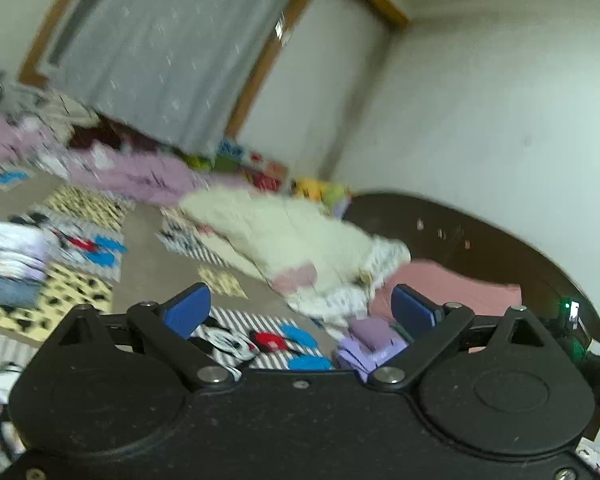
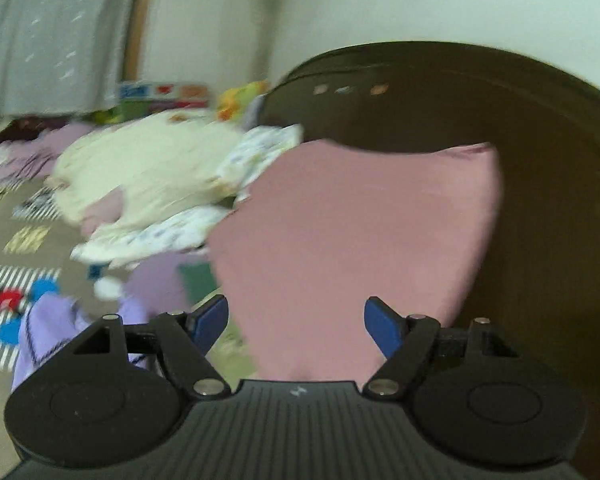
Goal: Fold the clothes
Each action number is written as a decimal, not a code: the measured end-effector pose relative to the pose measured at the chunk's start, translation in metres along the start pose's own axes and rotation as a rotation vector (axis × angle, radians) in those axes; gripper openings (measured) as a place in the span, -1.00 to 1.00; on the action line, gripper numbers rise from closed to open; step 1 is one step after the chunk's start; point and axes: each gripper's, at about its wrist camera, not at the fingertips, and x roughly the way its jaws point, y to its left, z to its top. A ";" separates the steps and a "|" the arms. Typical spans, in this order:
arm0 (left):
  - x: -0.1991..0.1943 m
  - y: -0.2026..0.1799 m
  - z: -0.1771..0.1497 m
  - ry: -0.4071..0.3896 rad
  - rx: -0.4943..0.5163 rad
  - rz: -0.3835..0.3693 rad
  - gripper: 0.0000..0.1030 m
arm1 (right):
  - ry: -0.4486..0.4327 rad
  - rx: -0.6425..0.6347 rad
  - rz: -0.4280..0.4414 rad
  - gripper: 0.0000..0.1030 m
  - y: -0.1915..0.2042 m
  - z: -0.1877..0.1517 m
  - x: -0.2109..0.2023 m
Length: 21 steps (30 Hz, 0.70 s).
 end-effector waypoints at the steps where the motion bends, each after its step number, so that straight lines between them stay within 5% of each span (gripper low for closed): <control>1: -0.014 0.007 -0.002 -0.014 0.003 0.024 0.90 | -0.015 0.021 0.031 0.49 0.005 0.002 -0.009; 5: -0.051 0.024 -0.024 -0.090 -0.044 0.126 0.94 | -0.029 0.091 0.194 0.72 0.080 -0.020 -0.050; 8: -0.062 0.029 -0.045 -0.108 -0.096 0.172 0.94 | 0.026 0.130 0.341 0.85 0.173 -0.060 -0.090; 13: -0.057 0.010 -0.078 -0.006 -0.099 0.236 0.95 | 0.144 0.125 0.565 0.99 0.322 -0.124 -0.162; 16: -0.059 -0.003 -0.092 0.079 -0.057 0.330 0.99 | 0.208 0.138 0.605 0.99 0.383 -0.145 -0.191; 21: -0.077 -0.019 -0.109 0.173 0.034 0.465 0.99 | 0.209 0.017 0.496 0.99 0.445 -0.158 -0.237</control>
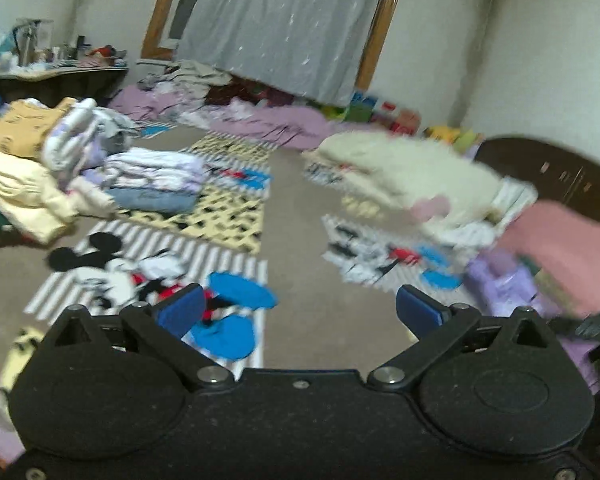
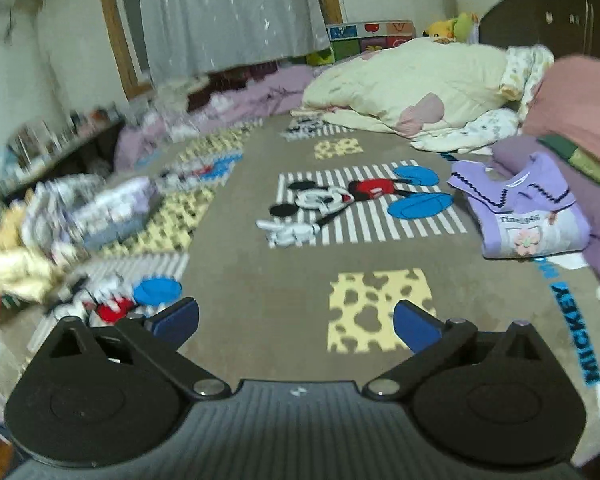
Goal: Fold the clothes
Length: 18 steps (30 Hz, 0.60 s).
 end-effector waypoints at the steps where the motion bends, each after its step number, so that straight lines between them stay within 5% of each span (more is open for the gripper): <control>1: -0.001 0.001 -0.001 0.002 0.020 0.021 1.00 | -0.020 -0.005 -0.012 0.99 0.009 -0.004 -0.009; 4: -0.006 0.006 -0.008 -0.044 0.073 0.060 1.00 | -0.205 -0.034 -0.036 1.00 0.031 -0.014 -0.050; 7: -0.016 0.005 -0.012 -0.090 0.112 0.060 1.00 | -0.290 -0.029 -0.062 1.00 0.037 -0.011 -0.063; 12: -0.024 0.005 -0.018 -0.098 0.130 0.094 1.00 | -0.318 0.019 0.059 1.00 0.016 0.005 -0.072; 18: -0.027 0.021 -0.016 -0.053 -0.011 0.026 1.00 | -0.192 0.042 -0.078 1.00 0.006 0.003 -0.060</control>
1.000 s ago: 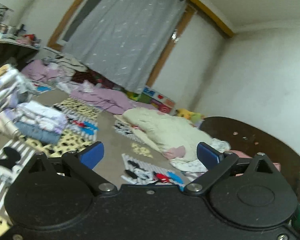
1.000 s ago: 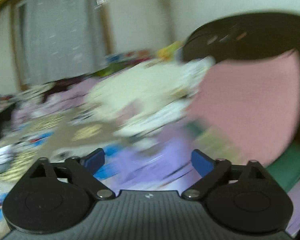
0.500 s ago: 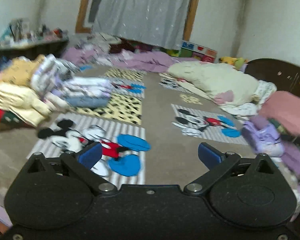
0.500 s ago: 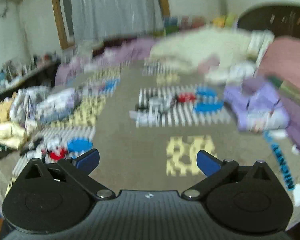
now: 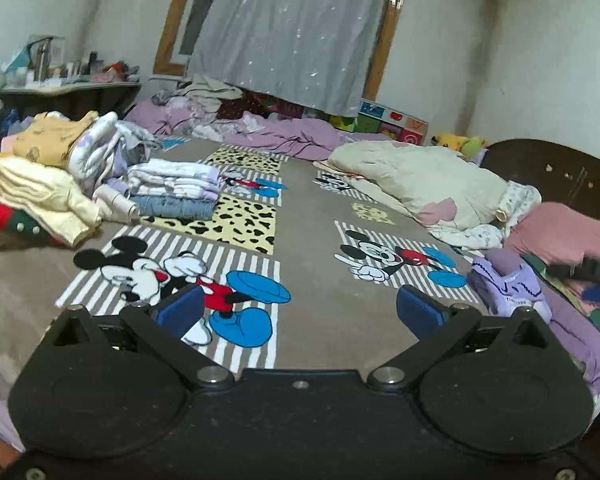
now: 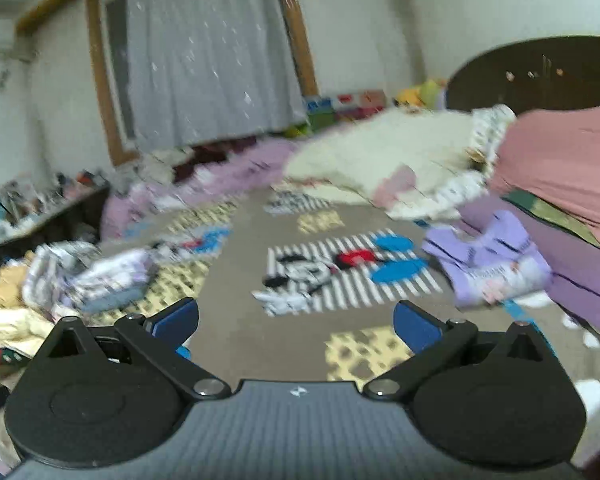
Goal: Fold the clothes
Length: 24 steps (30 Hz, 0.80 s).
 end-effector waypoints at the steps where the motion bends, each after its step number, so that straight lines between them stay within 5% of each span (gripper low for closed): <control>1: 0.000 -0.001 0.002 0.011 0.006 0.011 1.00 | 0.017 -0.016 -0.013 1.00 0.001 -0.005 0.003; 15: -0.010 -0.028 0.002 0.113 0.089 0.120 1.00 | 0.116 -0.116 -0.042 1.00 0.031 -0.044 -0.002; 24: -0.010 -0.034 -0.005 0.101 0.139 0.147 1.00 | 0.144 -0.129 -0.032 1.00 0.043 -0.050 -0.006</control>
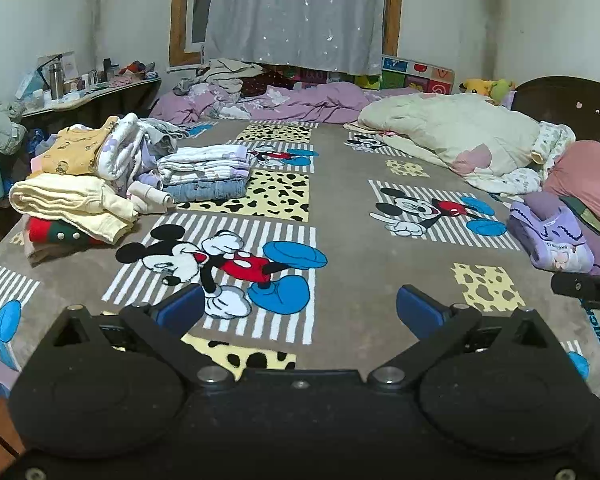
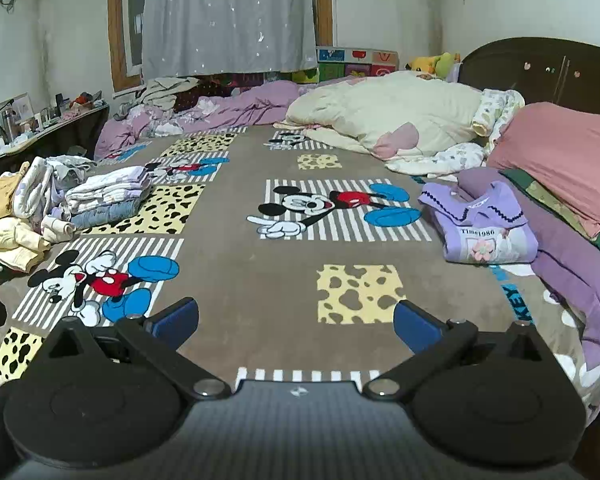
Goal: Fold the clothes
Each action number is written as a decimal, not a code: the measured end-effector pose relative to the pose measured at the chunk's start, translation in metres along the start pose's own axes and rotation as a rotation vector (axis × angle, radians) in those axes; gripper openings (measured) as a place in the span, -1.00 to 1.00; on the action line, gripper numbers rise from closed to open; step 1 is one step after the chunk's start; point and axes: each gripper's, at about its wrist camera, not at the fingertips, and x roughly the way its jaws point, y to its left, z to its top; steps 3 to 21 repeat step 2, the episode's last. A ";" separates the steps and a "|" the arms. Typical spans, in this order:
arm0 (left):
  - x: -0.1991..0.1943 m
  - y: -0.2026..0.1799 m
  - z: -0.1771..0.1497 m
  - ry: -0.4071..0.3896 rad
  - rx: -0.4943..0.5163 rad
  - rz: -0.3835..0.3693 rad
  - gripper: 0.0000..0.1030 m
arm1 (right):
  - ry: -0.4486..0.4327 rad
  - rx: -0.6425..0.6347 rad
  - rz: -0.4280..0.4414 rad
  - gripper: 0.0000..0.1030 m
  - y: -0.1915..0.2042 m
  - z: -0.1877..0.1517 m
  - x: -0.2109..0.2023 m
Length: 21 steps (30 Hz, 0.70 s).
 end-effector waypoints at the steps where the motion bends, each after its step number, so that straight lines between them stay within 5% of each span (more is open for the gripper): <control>1: 0.000 -0.001 0.000 -0.006 0.006 -0.002 1.00 | 0.005 -0.002 0.001 1.00 0.001 0.000 0.001; 21: 0.000 -0.001 0.000 -0.011 0.007 0.001 1.00 | 0.010 -0.005 0.003 1.00 0.002 -0.001 0.002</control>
